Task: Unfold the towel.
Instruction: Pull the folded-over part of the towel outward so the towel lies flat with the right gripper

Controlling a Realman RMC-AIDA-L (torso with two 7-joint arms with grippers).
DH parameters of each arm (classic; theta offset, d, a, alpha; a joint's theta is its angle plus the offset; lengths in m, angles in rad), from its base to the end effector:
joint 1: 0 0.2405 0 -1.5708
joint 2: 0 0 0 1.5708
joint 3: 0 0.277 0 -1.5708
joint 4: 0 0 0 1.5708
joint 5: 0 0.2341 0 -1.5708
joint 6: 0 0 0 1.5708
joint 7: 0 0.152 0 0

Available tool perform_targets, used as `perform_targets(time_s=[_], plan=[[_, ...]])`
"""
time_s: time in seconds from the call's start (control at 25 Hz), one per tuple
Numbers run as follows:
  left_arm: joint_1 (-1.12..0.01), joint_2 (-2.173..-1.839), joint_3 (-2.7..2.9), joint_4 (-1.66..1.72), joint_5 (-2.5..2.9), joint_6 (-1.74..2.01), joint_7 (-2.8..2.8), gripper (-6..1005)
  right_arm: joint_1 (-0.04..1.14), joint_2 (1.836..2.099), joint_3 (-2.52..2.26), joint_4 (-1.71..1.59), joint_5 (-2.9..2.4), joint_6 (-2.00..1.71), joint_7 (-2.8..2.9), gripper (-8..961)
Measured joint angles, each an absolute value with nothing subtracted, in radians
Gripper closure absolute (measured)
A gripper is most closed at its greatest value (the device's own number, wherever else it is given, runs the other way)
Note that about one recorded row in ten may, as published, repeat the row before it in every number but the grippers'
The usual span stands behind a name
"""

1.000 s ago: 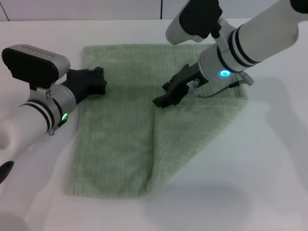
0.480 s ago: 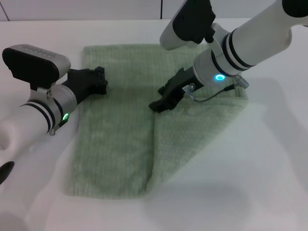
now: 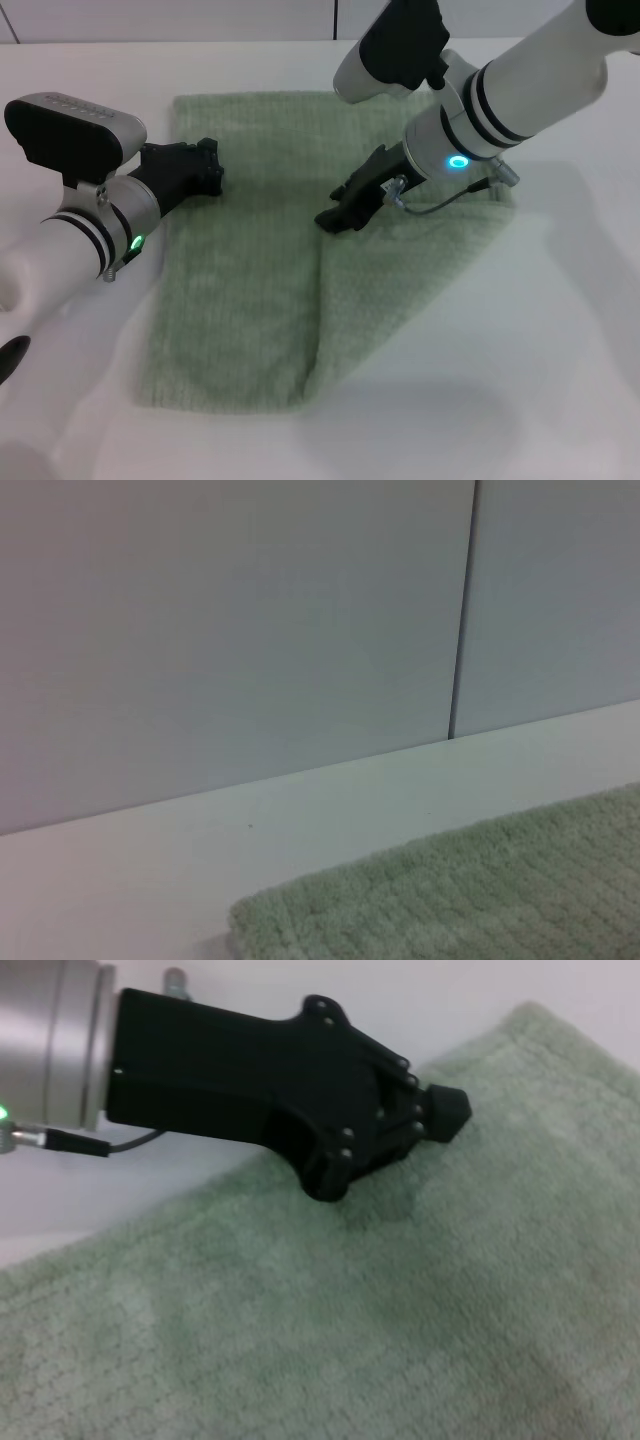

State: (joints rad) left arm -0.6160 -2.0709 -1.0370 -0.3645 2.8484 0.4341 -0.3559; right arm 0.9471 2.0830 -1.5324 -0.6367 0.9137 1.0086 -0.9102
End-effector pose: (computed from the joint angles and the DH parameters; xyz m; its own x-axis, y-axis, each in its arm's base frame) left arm -0.3003 0.4243 -0.1193 0.7875 0.3585 0.5014 0.6160 -0.4284 -0.6611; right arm 0.1621 0.4445 -0.1269 0.8858 -0.4466 0.1262 -0.3966 -0.8697 -0.2939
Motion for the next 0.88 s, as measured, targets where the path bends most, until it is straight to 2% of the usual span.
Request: perform_targets(time_s=[0.04, 0.48, 0.88], plan=[[-0.615, -2.071, -1.037, -0.367, 2.848, 0.434, -0.356, 1000, 0.952, 2.082, -1.532, -0.628, 0.913, 1.009, -0.904, 448], [-0.607, -2.071, -1.037, -0.377, 2.850, 0.434, -0.356, 1000, 0.962, 2.080, -1.531, -0.620, 0.911, 1.036, -0.900, 859], [-0.606, -2.070, -1.037, -0.376, 2.850, 0.434, -0.356, 1000, 0.906, 2.078, -1.533, -0.786, 0.857, 1.124, -0.899, 931]])
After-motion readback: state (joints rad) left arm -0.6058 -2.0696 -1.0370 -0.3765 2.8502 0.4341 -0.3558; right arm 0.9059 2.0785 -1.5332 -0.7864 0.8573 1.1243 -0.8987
